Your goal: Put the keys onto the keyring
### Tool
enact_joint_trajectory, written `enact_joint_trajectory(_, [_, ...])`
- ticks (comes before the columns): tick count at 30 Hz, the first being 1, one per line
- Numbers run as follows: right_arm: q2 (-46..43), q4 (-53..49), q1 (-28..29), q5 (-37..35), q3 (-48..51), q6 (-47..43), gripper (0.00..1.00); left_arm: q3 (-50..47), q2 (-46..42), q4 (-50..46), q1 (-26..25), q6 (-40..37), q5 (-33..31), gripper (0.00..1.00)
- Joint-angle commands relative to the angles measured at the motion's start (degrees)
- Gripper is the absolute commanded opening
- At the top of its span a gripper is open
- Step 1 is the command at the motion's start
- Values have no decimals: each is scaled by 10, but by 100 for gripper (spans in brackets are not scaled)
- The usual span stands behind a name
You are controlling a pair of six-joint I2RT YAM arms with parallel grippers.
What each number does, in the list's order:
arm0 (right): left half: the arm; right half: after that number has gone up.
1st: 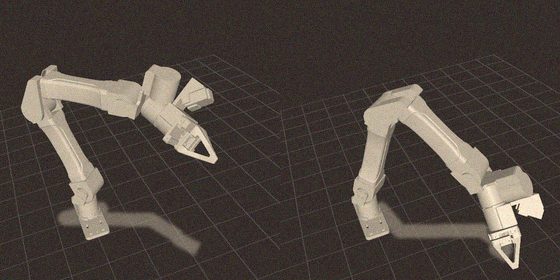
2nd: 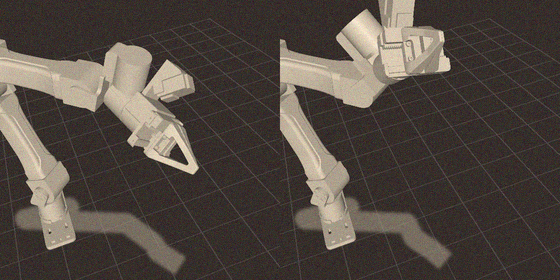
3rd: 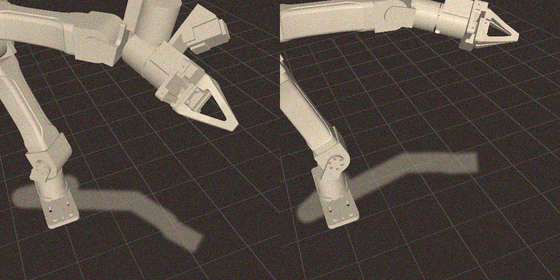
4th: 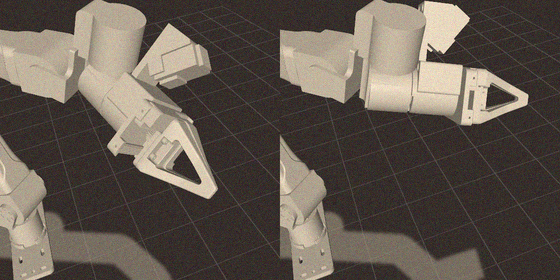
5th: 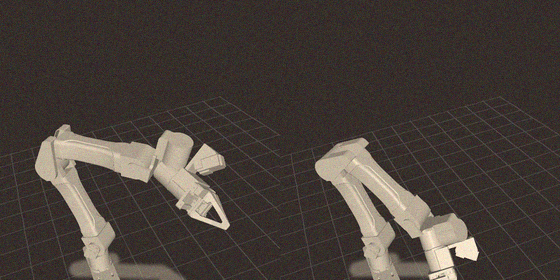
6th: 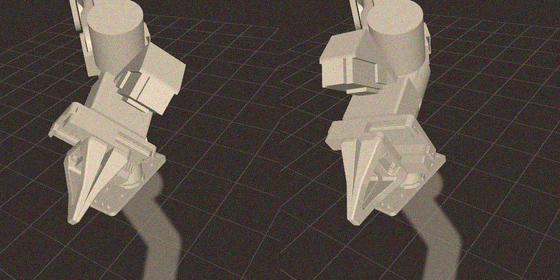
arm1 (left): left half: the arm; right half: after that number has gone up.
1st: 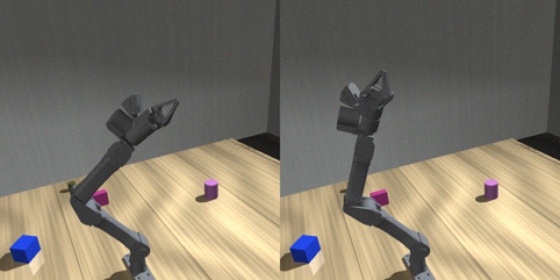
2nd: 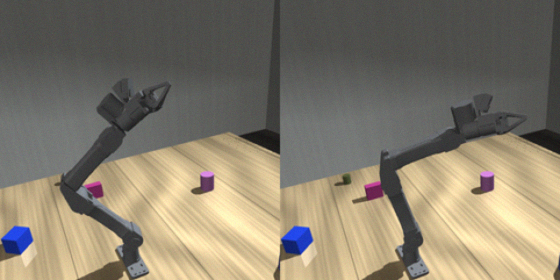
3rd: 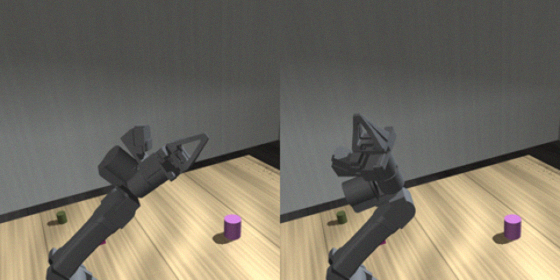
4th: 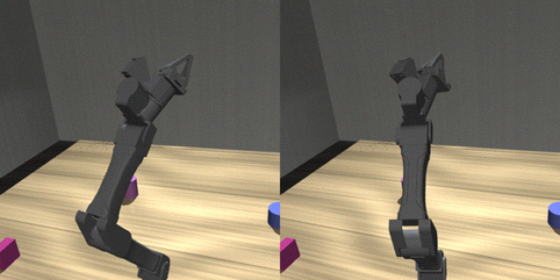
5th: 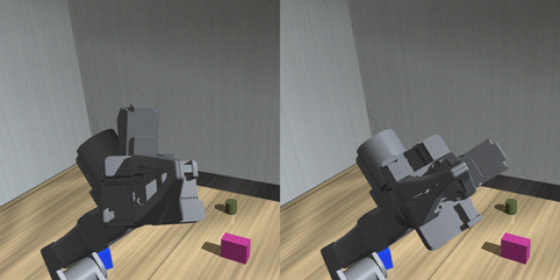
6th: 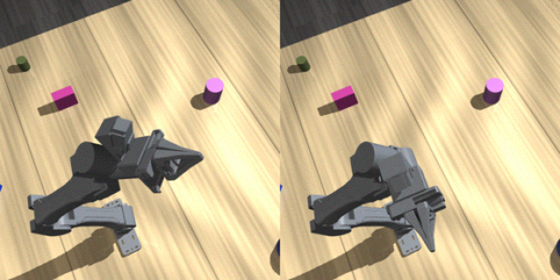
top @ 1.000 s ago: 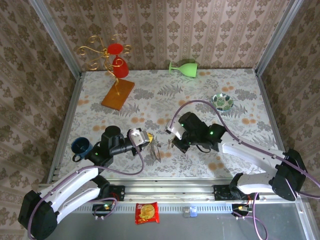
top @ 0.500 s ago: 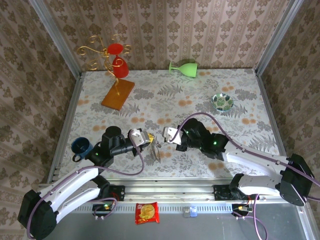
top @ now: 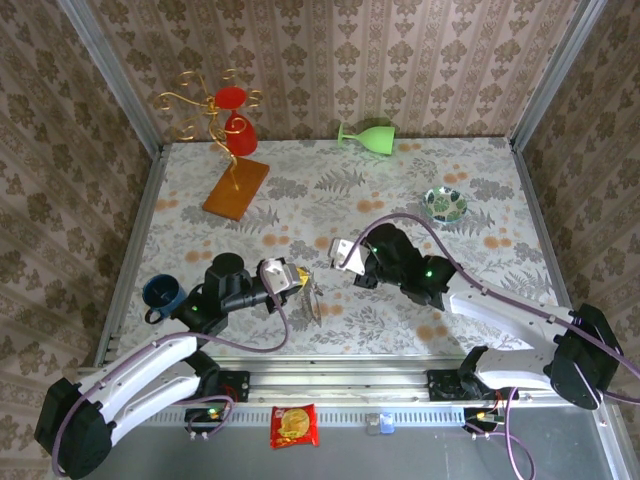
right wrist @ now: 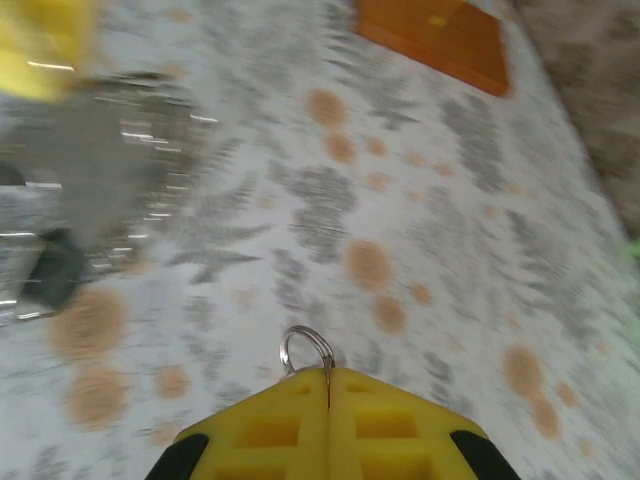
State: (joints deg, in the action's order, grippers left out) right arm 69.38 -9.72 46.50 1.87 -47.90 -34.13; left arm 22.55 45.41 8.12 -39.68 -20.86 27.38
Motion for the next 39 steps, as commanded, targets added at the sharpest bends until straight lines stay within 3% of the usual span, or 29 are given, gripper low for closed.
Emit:
enact_joint_trajectory(1, [-39,21,5,166,26,-7,0,18,5,15,-4,-12,0,0])
enact_joint_trajectory(5, [-25,-21,5,210,-1,-31,0,20,5,15,-5,-10,4,0])
enact_joint_trajectory(10, [-25,19,8,251,6,-61,0,24,14,13,-5,-15,12,0])
enact_joint_trajectory(18, [-4,42,10,243,-12,-83,0,26,25,18,-6,-15,34,0])
enact_joint_trajectory(31, [36,85,15,228,-30,22,0,15,17,38,-15,-23,32,0])
enact_joint_trajectory(39, [44,48,17,121,-57,116,0,11,6,29,-22,-36,16,0])
